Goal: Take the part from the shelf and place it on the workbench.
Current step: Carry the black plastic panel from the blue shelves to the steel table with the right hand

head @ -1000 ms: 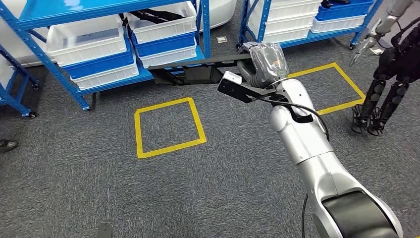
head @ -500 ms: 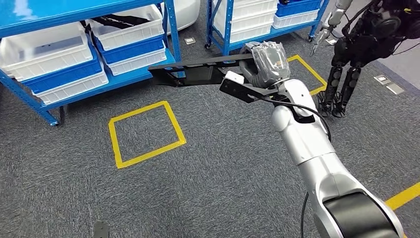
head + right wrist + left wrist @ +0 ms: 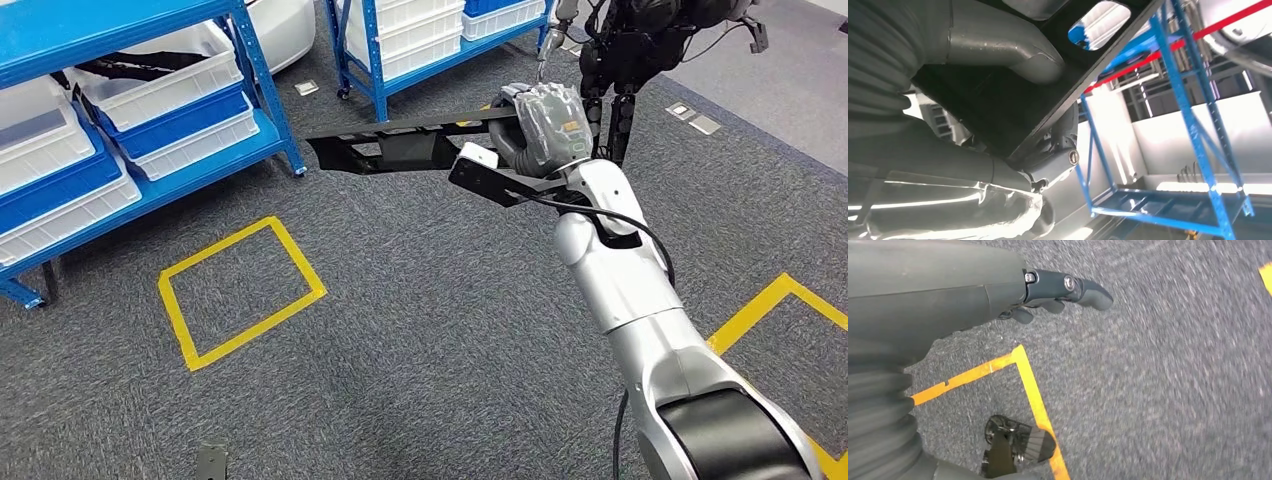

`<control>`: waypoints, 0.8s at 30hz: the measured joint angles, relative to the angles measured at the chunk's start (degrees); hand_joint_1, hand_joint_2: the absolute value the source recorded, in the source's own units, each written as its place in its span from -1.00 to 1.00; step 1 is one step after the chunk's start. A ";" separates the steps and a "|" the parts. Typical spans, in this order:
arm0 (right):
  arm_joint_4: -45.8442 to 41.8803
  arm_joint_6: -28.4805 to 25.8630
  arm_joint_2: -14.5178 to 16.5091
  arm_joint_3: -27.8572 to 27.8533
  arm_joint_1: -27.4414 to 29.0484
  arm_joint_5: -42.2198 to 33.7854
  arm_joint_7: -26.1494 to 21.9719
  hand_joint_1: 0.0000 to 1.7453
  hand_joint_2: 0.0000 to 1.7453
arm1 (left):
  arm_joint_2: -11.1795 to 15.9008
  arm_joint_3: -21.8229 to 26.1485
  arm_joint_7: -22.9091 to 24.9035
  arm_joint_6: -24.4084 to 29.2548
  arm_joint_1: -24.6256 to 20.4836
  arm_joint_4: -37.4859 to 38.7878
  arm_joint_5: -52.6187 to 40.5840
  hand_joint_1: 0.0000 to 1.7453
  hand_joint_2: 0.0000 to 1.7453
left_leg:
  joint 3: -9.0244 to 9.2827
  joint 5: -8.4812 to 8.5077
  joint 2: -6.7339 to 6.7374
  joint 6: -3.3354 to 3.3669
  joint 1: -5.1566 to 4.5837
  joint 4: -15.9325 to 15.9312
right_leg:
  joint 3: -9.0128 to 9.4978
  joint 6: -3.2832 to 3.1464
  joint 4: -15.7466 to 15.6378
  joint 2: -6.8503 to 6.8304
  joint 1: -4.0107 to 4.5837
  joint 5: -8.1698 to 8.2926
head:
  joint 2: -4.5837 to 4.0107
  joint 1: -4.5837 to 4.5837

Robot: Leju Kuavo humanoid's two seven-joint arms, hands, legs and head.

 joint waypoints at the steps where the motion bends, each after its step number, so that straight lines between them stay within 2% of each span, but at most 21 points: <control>1: 0.00 0.01 0.10 0.02 0.08 0.03 0.01 0.88 1.00 | 0.00 0.00 0.01 0.00 0.08 0.01 -0.03 -1.00 1.00 | -1.66 -2.01 -1.05 0.08 -0.02 3.98 | -0.01 -0.26 0.00 0.61 0.15 0.06 | 0.00 -0.08; 2: 0.00 0.01 0.18 0.03 0.17 0.03 0.01 0.88 1.00 | -0.01 0.00 0.02 0.00 0.13 0.01 -0.05 -1.00 1.00 | -3.16 -3.34 -1.53 0.15 -0.05 7.40 | -0.03 -0.36 0.01 1.31 0.32 0.11 | 0.00 -0.14; 3: 0.00 0.01 0.22 0.02 0.25 0.03 0.03 0.88 1.00 | -0.01 0.00 0.03 -0.01 0.16 0.01 -0.08 -1.00 1.00 | -4.27 -3.98 -1.78 0.28 -0.06 9.80 | -0.05 -0.45 0.01 2.10 0.49 0.17 | 0.00 -0.16; 4: 0.00 0.01 0.20 0.01 0.28 0.03 0.08 0.88 1.00 | -0.01 0.00 0.03 -0.01 0.16 0.01 -0.11 -1.00 1.00 | -3.98 -3.03 -1.91 0.54 -0.07 9.12 | -0.04 -0.48 0.03 2.94 0.62 0.22 | 0.00 -0.16; 5: -0.01 0.01 0.18 0.00 0.30 0.03 0.15 0.88 1.00 | 0.00 0.00 0.04 -0.02 0.15 0.01 -0.16 -1.00 1.00 | -2.96 -1.45 -2.13 0.87 -0.09 6.96 | -0.02 -0.48 0.05 3.83 0.72 0.29 | 0.00 -0.16; 6: -0.05 0.01 0.15 -0.01 0.31 0.03 0.23 0.88 1.00 | 0.03 0.00 0.05 -0.02 0.13 0.01 -0.21 -1.00 1.00 | -1.04 0.75 -3.03 1.35 -0.10 2.99 | 0.00 -0.42 0.07 4.71 0.75 0.39 | 0.00 -0.17; 7: -0.10 0.00 0.13 -0.02 0.30 0.04 0.31 0.88 1.00 | 0.11 0.00 0.07 -0.02 0.12 0.01 -0.26 -1.00 1.00 | 0.94 2.61 -4.49 1.89 -0.11 -1.05 | -0.02 -0.29 0.09 5.47 0.75 0.48 | 0.00 -0.15; 9: -0.25 -0.01 0.14 -0.02 0.27 0.09 0.45 0.88 1.00 | 0.24 -0.01 0.09 -0.03 0.10 0.01 -0.39 -1.00 1.00 | 3.15 4.11 -6.83 2.56 -0.25 -5.69 | -0.33 0.20 0.15 6.64 0.78 0.80 | 0.00 -0.14; 10: -0.29 -0.01 0.10 -0.03 0.31 0.11 0.50 0.88 1.00 | 0.27 -0.01 0.12 -0.03 0.06 0.01 -0.46 -1.00 1.00 | 3.32 4.05 -7.08 2.69 -0.40 -6.16 | -0.56 0.54 0.11 7.20 0.70 1.02 | 0.00 -0.11; 12: -0.40 -0.01 -0.15 -0.17 0.41 0.15 0.55 0.88 1.00 | 0.19 -0.01 0.17 -0.05 -0.05 0.01 -0.58 -1.00 1.00 | 3.49 4.42 -6.00 2.89 -0.59 -6.75 | -0.99 1.37 -0.21 8.22 0.74 1.55 | 0.00 -0.09; 13: -0.44 -0.01 -0.33 -0.30 0.47 0.15 0.55 0.88 1.00 | 0.12 -0.01 0.19 -0.05 -0.13 0.00 -0.62 -1.00 1.00 | 3.65 4.87 -5.28 3.03 -0.57 -7.31 | -1.37 1.62 -0.10 7.77 0.82 1.57 | 0.00 -0.03; 14: -0.51 -0.01 -0.49 -0.43 0.45 0.16 0.55 0.88 1.00 | 0.06 -0.01 0.20 -0.05 -0.16 -0.01 -0.64 -1.00 1.00 | 3.80 5.33 -4.60 3.21 -0.52 -7.93 | -1.97 1.67 0.48 6.73 1.06 1.22 | 0.00 0.04; 16: -0.66 -0.01 -0.63 -0.63 0.38 0.15 0.55 0.88 1.00 | 0.02 -0.01 0.20 -0.05 -0.12 -0.01 -0.67 -1.00 1.00 | 3.81 5.99 -2.97 3.50 -0.62 -8.74 | -4.84 1.19 5.91 3.15 1.20 -1.51 | 0.00 0.32; 17: -0.72 -0.01 -0.63 -0.67 0.40 0.15 0.56 0.88 1.00 | 0.03 0.00 0.20 -0.06 -0.07 0.00 -0.67 -1.00 1.00 | 3.68 6.07 -2.13 3.61 -0.77 -8.80 | -6.65 1.01 9.93 1.97 1.16 -3.28 | 0.00 0.44; 18: -0.74 -0.01 -0.63 -0.71 0.49 0.15 0.56 0.88 1.00 | 0.03 0.00 0.20 -0.07 -0.03 0.01 -0.67 -1.00 1.00 | 3.57 6.12 -1.25 3.66 -0.91 -8.80 | -8.34 0.97 13.88 1.18 1.03 -4.85 | 0.00 0.53; 19: -0.74 -0.01 -0.64 -0.73 0.66 0.16 0.57 0.88 1.00 | 0.03 0.00 0.20 -0.07 -0.01 0.01 -0.67 -1.00 1.00 | 3.50 6.13 -0.52 3.64 -0.99 -8.79 | -9.25 1.16 16.26 0.91 0.90 -5.66 | 0.00 0.53; 20: -0.74 -0.01 -0.66 -0.76 0.84 0.16 0.57 0.88 1.00 | 0.03 0.00 0.20 -0.07 -0.01 0.01 -0.67 -1.00 1.00 | 3.46 6.16 0.24 3.60 -1.05 -8.78 | -9.17 1.53 16.87 0.72 0.76 -5.82 | 0.00 0.54; 21: -0.74 -0.01 -0.68 -0.79 0.97 0.16 0.58 0.88 1.00 | 0.03 0.00 0.20 -0.07 -0.03 0.01 -0.67 -1.00 1.00 | 3.45 6.17 0.93 3.54 -1.06 -8.75 | -7.88 2.01 15.17 0.45 0.64 -5.22 | 0.00 0.54; 22: -0.75 -0.01 -0.71 -0.82 1.05 0.16 0.60 0.88 1.00 | 0.03 0.00 0.20 -0.07 -0.05 0.00 -0.67 -1.00 1.00 | 3.46 6.16 1.64 3.44 -1.07 -8.71 | -5.58 2.55 11.69 -0.17 0.50 -4.16 | 0.00 0.53; 23: -0.80 -0.01 -0.76 -0.88 1.06 0.16 0.61 0.88 1.00 | 0.03 0.00 0.20 -0.07 -0.08 -0.01 -0.67 -1.00 1.00 | 3.49 6.11 2.27 3.26 -1.14 -8.61 | -2.75 2.98 7.19 -1.58 0.39 -2.97 | 0.00 0.55; 24: -0.85 -0.01 -0.76 -0.93 0.95 0.16 0.62 0.88 1.00 | 0.04 0.00 0.20 -0.07 -0.09 -0.01 -0.67 -1.00 1.00 | 3.41 5.99 2.83 2.96 -1.31 -8.47 | -0.35 3.05 3.32 -3.01 0.61 -2.01 | 0.00 0.60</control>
